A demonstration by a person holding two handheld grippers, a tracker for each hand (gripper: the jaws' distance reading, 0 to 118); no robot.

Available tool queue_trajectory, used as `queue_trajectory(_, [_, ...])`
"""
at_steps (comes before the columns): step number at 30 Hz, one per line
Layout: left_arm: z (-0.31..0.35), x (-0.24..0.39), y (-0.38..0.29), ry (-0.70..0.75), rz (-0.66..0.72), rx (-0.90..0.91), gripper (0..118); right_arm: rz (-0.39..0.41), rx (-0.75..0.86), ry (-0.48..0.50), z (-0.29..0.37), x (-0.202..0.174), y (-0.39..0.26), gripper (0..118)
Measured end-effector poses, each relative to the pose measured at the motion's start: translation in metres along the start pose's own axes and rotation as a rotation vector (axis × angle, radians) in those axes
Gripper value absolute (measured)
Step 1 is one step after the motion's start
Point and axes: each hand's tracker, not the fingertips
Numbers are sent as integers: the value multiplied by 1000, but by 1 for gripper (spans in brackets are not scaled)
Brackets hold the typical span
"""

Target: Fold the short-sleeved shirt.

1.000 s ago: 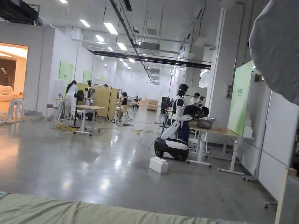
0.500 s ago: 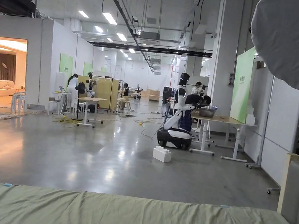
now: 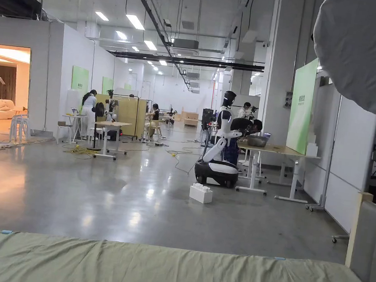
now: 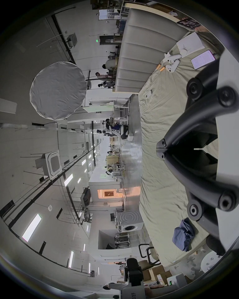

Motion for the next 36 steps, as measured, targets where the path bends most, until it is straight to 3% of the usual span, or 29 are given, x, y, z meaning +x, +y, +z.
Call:
queue_trajectory(7, [2, 4, 2, -6, 0, 1, 1, -5, -1, 19, -2, 0, -1, 0])
queue_trajectory(9, [1, 3, 2, -18, 3, 16, 7, 1, 15, 12, -2, 0, 1, 3])
queue_trajectory(10, [2, 3, 3, -30, 9, 23, 18, -12, 20, 12, -3, 1, 3, 13])
queue_trajectory(13, [3, 3, 4, -29, 2, 35, 86, -143, 8, 67, -4, 5, 3, 88])
queue_trajectory(14, [4, 4, 5, -27, -9, 48, 106, -99, 59, 61, -2, 4, 7, 111])
queue_trajectory(15, [5, 5, 6, -33, -15, 63, 113, -101, 50, 56, -1, 2, 8, 118])
queue_trajectory(17, [8, 4, 8, -40, -13, 80, 114, -26, 120, 80, 2, -1, 12, 118])
queue_trajectory(18, [8, 5, 9, -34, -10, 88, 114, -79, 53, 53, 2, -3, 8, 118])
queue_trajectory(22, [7, 4, 11, -5, 15, 101, 116, -25, 68, 34, 2, -7, 8, 118])
queue_trajectory(36, [8, 0, 8, 2, 36, 100, 118, -43, 54, 60, -1, -6, 7, 118])
